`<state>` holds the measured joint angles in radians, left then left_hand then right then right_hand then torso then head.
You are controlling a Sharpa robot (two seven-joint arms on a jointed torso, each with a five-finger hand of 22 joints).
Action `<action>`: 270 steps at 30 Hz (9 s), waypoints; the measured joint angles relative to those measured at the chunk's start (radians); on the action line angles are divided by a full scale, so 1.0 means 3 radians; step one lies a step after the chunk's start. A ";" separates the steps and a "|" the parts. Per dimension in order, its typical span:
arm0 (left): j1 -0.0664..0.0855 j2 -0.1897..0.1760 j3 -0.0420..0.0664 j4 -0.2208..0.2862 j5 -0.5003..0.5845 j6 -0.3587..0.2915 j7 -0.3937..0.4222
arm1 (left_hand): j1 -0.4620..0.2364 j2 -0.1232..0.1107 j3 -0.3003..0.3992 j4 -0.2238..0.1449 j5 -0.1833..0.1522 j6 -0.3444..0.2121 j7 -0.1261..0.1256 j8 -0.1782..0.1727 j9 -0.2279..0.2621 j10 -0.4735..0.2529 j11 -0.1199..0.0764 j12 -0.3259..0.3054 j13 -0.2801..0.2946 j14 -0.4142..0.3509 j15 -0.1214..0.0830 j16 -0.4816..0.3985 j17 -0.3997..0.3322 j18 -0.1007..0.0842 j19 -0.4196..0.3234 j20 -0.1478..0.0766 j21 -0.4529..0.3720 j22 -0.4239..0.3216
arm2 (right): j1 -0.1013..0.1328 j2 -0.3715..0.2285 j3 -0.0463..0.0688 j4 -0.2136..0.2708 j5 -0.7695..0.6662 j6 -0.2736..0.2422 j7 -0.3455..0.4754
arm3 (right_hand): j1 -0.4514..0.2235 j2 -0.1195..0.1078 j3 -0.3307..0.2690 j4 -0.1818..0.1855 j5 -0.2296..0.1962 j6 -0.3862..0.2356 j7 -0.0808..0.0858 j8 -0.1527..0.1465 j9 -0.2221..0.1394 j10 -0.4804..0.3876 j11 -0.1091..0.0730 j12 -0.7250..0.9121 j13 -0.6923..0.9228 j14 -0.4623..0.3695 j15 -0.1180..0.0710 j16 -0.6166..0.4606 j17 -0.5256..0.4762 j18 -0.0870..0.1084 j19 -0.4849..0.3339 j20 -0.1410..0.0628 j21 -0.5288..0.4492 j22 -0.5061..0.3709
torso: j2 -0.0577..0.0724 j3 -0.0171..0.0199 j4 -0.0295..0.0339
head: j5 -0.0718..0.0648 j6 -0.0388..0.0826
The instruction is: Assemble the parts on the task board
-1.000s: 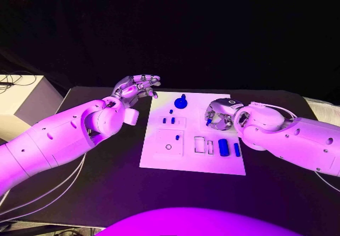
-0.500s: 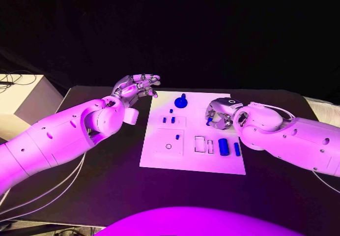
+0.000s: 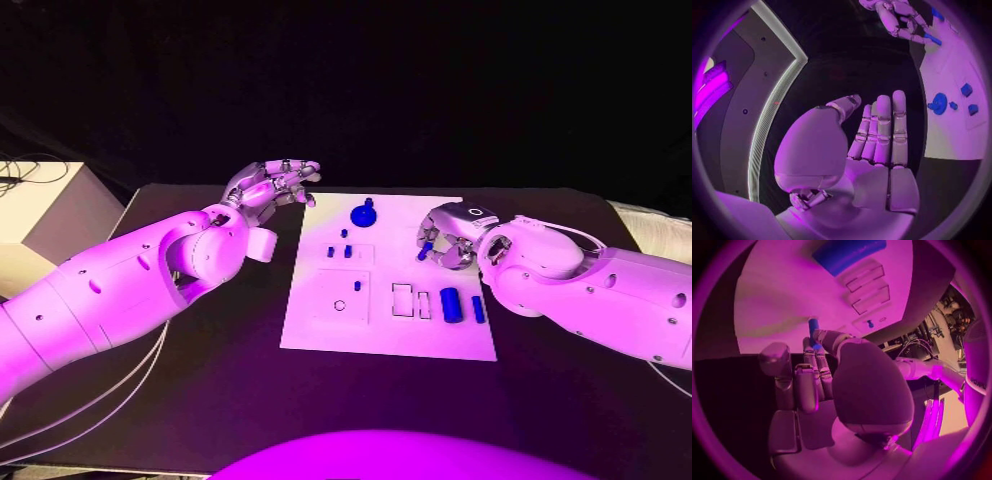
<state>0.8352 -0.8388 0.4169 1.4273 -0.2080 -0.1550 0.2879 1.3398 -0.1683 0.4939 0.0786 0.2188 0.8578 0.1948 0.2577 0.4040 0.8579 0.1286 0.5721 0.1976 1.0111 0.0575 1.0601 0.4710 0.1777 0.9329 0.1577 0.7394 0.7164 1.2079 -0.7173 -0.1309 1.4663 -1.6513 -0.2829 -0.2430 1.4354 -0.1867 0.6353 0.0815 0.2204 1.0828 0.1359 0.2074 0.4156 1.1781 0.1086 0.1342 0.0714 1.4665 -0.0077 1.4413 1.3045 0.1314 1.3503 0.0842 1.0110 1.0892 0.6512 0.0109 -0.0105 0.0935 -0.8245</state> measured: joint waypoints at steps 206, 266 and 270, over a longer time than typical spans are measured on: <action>-0.0031 0.0093 -0.0129 -0.0119 -0.0029 0.0219 -0.0072 | -0.0050 -0.0023 -0.0078 0.0152 0.0000 -0.0036 -0.0013 0.0039 0.0001 -0.0036 0.0012 0.0027 -0.0010 -0.0012 0.0012 0.0000 0.0001 0.0000 0.0047 -0.0001 -0.0099 -0.0078 | 0.0056 -0.0898 -0.0062 0.0757 0.2049 0.0198 -0.0580 | -0.1215 0.0367 -0.2266 0.0716 -0.0018 -0.0324 -0.0192 0.0598 0.0733 0.0954 -0.0335 0.4669 0.4123 -0.0005 -0.0172 0.0379 0.0013 -0.0106 0.0310 -0.0143 0.0313 0.0537 | -0.0181 0.0032 -0.0110 | -0.0362 -0.0090; -0.0036 0.0037 -0.0131 -0.0072 -0.0034 0.0243 -0.0103 | -0.0050 -0.0023 -0.0087 0.0180 0.0000 -0.0036 -0.0013 0.0039 0.0001 -0.0036 0.0012 0.0027 -0.0012 -0.0012 0.0012 0.0000 0.0001 0.0000 0.0059 0.0011 -0.0112 -0.0091 | -0.0176 -0.0212 -0.0104 0.0315 0.1463 0.0628 -0.1476 | -0.1194 0.0430 -0.2439 0.0717 0.0377 -0.0313 -0.0212 0.0650 0.0991 0.0954 -0.0358 0.4656 0.4120 -0.0005 -0.0173 0.0392 0.0011 -0.0105 0.0309 -0.0143 0.0361 0.0640 | -0.0156 0.0032 -0.0109 | -0.0409 -0.0161; -0.0036 0.0036 -0.0131 -0.0071 -0.0035 0.0244 -0.0104 | -0.0050 -0.0023 -0.0087 0.0180 0.0000 -0.0036 -0.0013 0.0039 0.0001 -0.0036 0.0012 0.0027 -0.0012 -0.0012 0.0011 0.0000 0.0001 0.0000 0.0059 0.0011 -0.0112 -0.0090 | -0.0179 -0.0208 -0.0103 0.0326 0.1464 0.0612 -0.1472 | -0.1062 0.0491 -0.2433 0.0711 0.0608 -0.0326 -0.0224 0.0650 0.1036 0.0966 -0.0371 0.4656 0.4120 0.0007 -0.0184 0.0392 0.0011 -0.0105 0.0309 -0.0142 0.0361 0.0661 | -0.0156 0.0033 -0.0109 | -0.0408 -0.0161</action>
<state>0.8245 -0.8280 0.3777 1.4060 -0.2184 -0.0818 0.2567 1.3248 -0.1752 0.4678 0.1327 0.2188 0.8471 0.1910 0.2694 0.4044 0.8472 0.1323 0.5801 0.1939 1.0076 0.0609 1.0601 0.4711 0.1777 0.9508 0.1610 0.7058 0.6893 1.1541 -0.7796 -0.1619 1.5641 -1.2120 -0.0994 -0.6845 1.1169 -0.0395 -0.0946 0.2948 0.4029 0.9850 0.0686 0.4023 0.7265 1.4680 -0.0026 1.5311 1.3073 1.4685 -0.0629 1.5588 1.3078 0.0997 1.4429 0.0415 1.1192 1.2875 0.6043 0.0207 -0.0432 -0.0290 -0.8728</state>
